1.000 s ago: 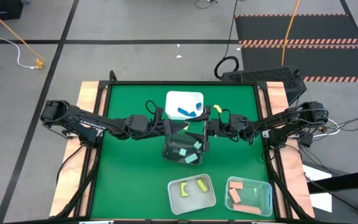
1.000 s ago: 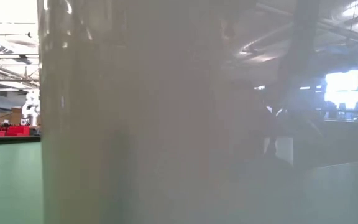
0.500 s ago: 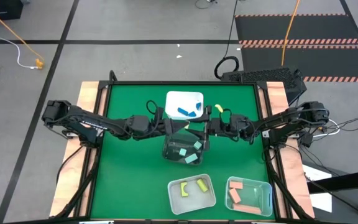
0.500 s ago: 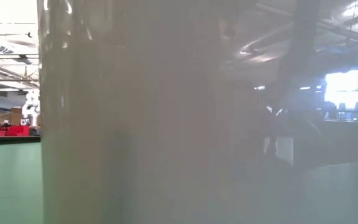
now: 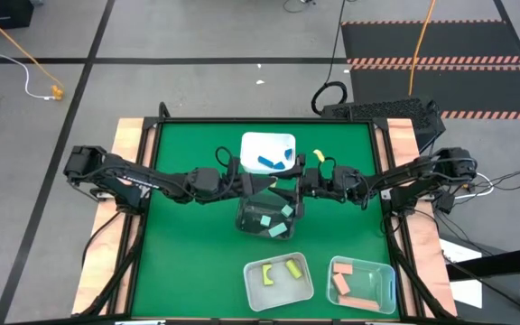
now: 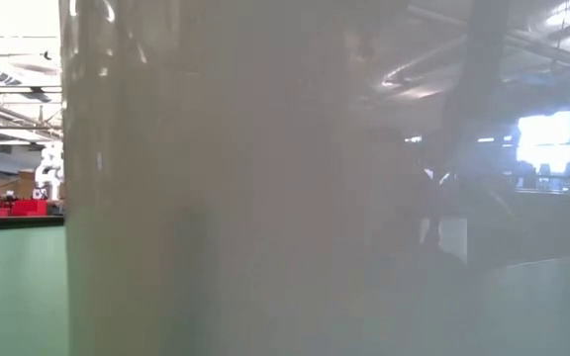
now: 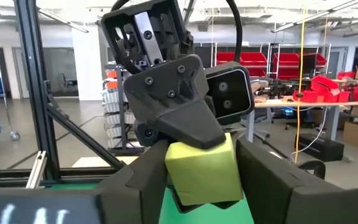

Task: Sort & place blocks by color
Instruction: Put the light green block into the gray bin

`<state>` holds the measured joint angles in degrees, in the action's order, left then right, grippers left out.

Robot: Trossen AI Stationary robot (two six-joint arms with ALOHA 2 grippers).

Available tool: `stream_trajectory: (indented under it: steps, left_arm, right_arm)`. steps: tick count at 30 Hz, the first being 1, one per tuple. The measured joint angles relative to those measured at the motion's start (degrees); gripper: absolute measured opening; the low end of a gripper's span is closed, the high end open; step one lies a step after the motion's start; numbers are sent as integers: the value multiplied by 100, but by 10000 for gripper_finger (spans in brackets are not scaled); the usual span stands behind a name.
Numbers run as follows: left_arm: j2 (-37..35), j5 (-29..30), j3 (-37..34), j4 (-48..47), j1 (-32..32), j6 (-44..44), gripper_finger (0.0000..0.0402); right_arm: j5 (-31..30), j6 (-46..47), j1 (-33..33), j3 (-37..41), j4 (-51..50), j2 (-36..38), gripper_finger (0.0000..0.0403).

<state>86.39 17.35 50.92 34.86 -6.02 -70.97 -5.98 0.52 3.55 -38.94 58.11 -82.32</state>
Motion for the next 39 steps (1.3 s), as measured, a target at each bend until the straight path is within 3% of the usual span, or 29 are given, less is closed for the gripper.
stream_trajectory:
  steps: [5, 12, 17, 24, 29, 31, 36, 39]
  left_arm:
    - [-7, 13, 0, -25, 0, -129, 136]
    - [-7, 10, 0, -45, 0, -72, 259]
    - [-7, 8, 0, -40, 0, 150, 313]
    - [-10, -689, 0, -42, 50, 719, 340]
    - [-11, -1329, 0, -42, 156, 961, 337]
    - [-11, -1650, 0, -45, 227, 1173, 333]
    - [-15, -2427, 0, -112, 483, 2056, 320]
    - [-16, -2792, 2, -219, 639, 2373, 312]
  right_arm:
    - [-31, 69, -16, 0, -17, 0, 137]
    - [24, 693, -8, 0, -97, 1, 119]
    - [339, 1181, -5, 0, -771, 229, 119]
    - [501, 1352, 246, 0, -2305, 954, 119]
    - [733, 1373, 581, 0, -2624, 1222, 119]
    - [466, 1556, 772, 0, -2612, 1224, 119]
    - [-1043, 2125, 1397, 0, -2470, 1109, 119]
    - [-1654, 2224, 1788, 0, -1939, 910, 119]
